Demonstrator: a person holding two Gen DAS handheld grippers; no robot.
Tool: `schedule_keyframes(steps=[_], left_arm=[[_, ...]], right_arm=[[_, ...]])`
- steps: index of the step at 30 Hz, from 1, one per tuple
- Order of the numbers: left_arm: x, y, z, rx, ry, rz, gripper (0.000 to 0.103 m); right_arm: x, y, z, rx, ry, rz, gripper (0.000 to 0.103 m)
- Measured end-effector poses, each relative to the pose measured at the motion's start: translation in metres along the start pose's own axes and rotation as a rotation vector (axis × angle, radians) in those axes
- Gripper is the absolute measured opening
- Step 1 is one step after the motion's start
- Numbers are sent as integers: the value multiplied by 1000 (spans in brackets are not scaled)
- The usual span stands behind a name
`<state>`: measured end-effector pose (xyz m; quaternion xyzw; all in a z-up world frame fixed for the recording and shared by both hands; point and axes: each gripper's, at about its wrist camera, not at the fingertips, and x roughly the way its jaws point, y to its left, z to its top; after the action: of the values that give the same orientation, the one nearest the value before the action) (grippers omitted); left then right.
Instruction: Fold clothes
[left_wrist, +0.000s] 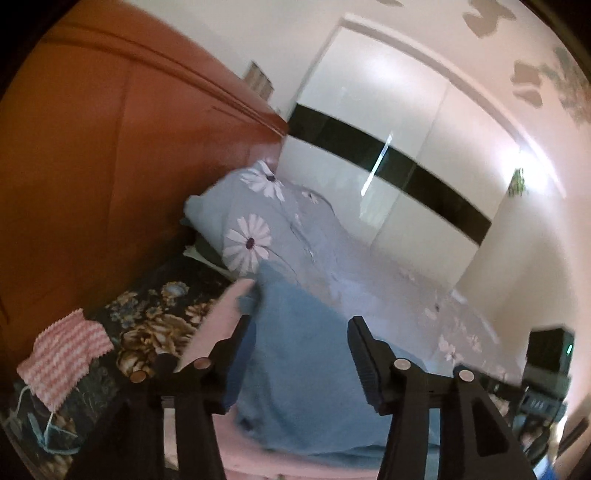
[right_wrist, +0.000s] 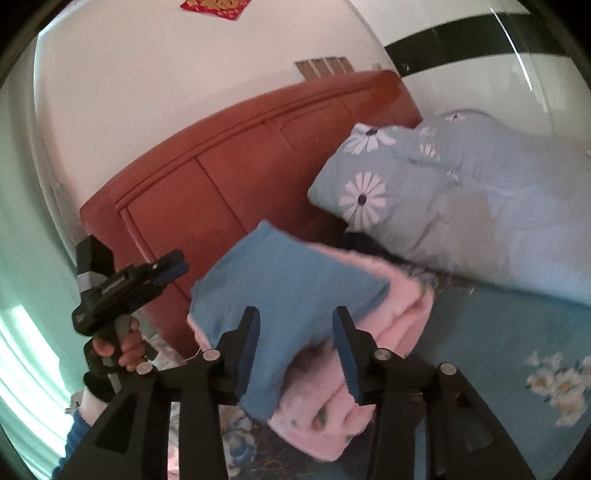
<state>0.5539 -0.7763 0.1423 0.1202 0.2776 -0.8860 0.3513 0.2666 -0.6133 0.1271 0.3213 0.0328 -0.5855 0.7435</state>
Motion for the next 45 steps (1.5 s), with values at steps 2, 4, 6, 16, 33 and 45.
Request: schedule_keyframes(steps=[2,4,6,16,33,45], left_arm=[[15,-8,0,29,41,24,56],[30,-7,-5,38,79,57,56],[41,-1,-10,23,101,68,56],[52,14,-25,-10,115,53,56],[-35,-58,-71,119,34,187,65],[-55,-87,-158,128,69,262,84]], right_arm=[[7,4,8,-12,10,1,43],[22,7,15,-17,28,-12,43],[35,7,14,-22,50,-14,43],[64,-4,-4,-28,114,-36,43],[-3,32,-30,-126,77,-40,49],[-17,31,-98,-136,157,-90,72]])
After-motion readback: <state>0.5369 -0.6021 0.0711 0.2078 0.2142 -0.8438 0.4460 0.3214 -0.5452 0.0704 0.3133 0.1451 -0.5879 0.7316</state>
